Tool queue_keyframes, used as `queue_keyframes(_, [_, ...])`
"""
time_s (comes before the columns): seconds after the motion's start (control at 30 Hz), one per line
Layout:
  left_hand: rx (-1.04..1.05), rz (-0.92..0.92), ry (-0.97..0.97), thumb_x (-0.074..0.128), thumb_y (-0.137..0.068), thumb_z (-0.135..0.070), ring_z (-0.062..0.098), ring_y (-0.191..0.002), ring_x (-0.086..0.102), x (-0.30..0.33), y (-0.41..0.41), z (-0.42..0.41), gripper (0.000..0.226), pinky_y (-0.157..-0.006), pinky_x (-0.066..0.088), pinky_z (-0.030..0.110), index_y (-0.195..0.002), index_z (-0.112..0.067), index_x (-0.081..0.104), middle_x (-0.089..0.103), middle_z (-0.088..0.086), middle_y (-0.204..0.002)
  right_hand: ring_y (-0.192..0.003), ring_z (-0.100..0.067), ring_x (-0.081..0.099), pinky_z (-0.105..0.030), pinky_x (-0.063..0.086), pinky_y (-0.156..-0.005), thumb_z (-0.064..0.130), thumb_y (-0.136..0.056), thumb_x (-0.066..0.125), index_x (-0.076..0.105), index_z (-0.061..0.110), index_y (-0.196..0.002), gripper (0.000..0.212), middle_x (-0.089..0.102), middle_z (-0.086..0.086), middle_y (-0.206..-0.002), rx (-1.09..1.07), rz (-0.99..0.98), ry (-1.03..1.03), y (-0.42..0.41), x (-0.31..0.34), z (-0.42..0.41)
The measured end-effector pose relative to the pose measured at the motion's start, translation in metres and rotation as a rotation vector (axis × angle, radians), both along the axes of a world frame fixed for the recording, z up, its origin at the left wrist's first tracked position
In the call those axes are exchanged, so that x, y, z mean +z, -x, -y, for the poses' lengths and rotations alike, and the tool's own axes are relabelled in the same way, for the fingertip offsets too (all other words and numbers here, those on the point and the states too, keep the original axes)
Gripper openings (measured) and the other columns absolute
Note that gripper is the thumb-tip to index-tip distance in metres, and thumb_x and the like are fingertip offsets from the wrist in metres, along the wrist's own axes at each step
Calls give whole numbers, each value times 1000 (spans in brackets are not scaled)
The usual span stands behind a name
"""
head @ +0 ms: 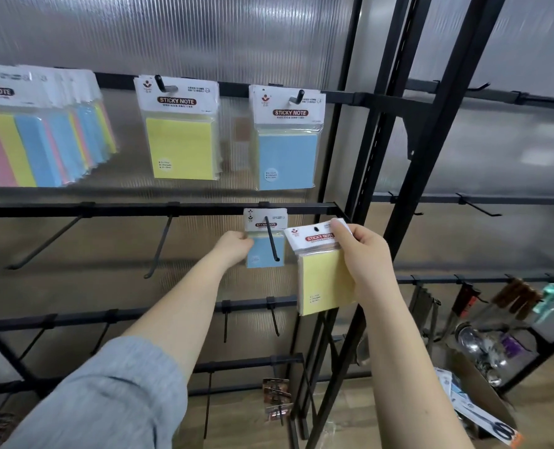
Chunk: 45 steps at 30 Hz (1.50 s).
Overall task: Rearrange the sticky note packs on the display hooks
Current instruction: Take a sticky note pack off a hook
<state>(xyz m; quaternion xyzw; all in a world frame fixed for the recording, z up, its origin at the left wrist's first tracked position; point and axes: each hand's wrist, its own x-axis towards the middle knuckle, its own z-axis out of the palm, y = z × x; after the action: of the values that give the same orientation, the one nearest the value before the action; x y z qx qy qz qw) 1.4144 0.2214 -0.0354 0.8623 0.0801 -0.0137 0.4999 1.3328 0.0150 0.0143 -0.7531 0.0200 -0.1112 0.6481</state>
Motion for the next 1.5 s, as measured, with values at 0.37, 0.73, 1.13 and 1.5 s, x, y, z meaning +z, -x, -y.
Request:
queue_keyframes(0.37, [209,143,75,54,-94,-30,20,-84,54,-22,-3,20,23,-64,41,28,-96,-8,59,60,2,-91,-77,-19,62,-39,48,-82,40,-88,63,69,23,-73,24,73,3,-75,-47,-107,-239,-9,3,10])
queue_keyframes(0.73, [161,172,287,37,-101,-25,21,-78,51,-22,3,38,30,-64,34,28,-99,-4,58,59,9,-89,-70,-15,63,-32,47,-72,41,-88,63,69,23,-73,23,73,3,-74,-10,-116,-259,-7,10,27])
queue_keyframes(1.13, [359,318,223,39,-99,-26,13,-55,30,-28,53,53,30,-43,27,20,-75,-9,44,37,-1,-64,-71,-13,63,-30,46,-70,41,-89,60,67,24,-73,25,74,3,-76,96,-110,-243,0,14,52])
queue_keyframes(1.5, [322,353,-31,38,-98,-32,3,-43,35,-15,108,49,39,-48,25,25,-64,-14,43,41,-8,-52,-62,-6,63,-28,46,-65,40,-90,60,67,24,-74,24,74,5,-77,158,-56,-261,9,20,65])
